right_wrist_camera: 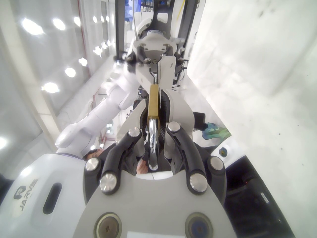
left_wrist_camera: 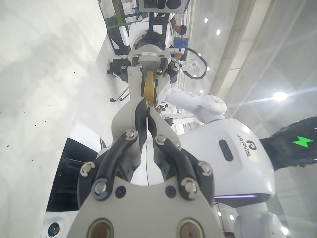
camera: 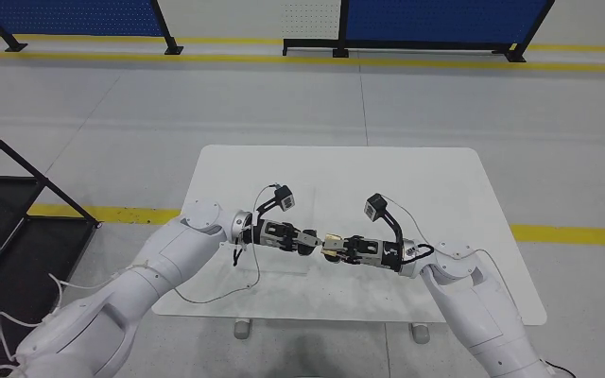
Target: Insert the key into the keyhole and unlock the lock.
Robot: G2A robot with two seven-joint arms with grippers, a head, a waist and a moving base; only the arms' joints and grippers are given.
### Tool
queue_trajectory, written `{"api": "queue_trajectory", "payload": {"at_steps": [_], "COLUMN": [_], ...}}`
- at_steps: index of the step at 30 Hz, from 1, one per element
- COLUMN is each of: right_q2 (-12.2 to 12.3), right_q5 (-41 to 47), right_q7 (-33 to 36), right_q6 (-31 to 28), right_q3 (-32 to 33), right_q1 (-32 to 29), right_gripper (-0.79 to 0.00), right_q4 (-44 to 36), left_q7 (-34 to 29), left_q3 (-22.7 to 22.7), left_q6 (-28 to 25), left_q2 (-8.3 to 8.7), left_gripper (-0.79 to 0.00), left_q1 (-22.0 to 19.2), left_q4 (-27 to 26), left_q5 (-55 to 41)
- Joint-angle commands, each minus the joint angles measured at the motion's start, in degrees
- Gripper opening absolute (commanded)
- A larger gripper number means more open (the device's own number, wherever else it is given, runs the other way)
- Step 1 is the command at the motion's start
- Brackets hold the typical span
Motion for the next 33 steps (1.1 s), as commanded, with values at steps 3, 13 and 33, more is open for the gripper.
{"api": "queue_trajectory", "payload": {"at_steps": [3, 13, 33], "right_q2": [0.0, 0.0, 0.0], "right_q5": [0.0, 0.0, 0.0], "right_q7": [0.0, 0.0, 0.0], "right_q6": [0.0, 0.0, 0.0], "right_q3": [0.0, 0.0, 0.0], "right_q1": [0.0, 0.0, 0.0], "right_gripper": [-0.785, -0.785, -0.785], "right_q4": [0.0, 0.0, 0.0], "left_q7": [-1.0, -0.9, 4.0], "left_q3": [-0.8, -2.3, -7.0], "left_q6": [0.2, -0.7, -5.6], "left_q2": [-0.42, -1.15, -0.57], "left_gripper": [-0.785, -0.785, -0.785], "left_q1": [0.3, 0.9, 4.0], "left_q4": [0.2, 0.1, -5.0], "left_q5": [-0.4, 2.5, 11.6]}}
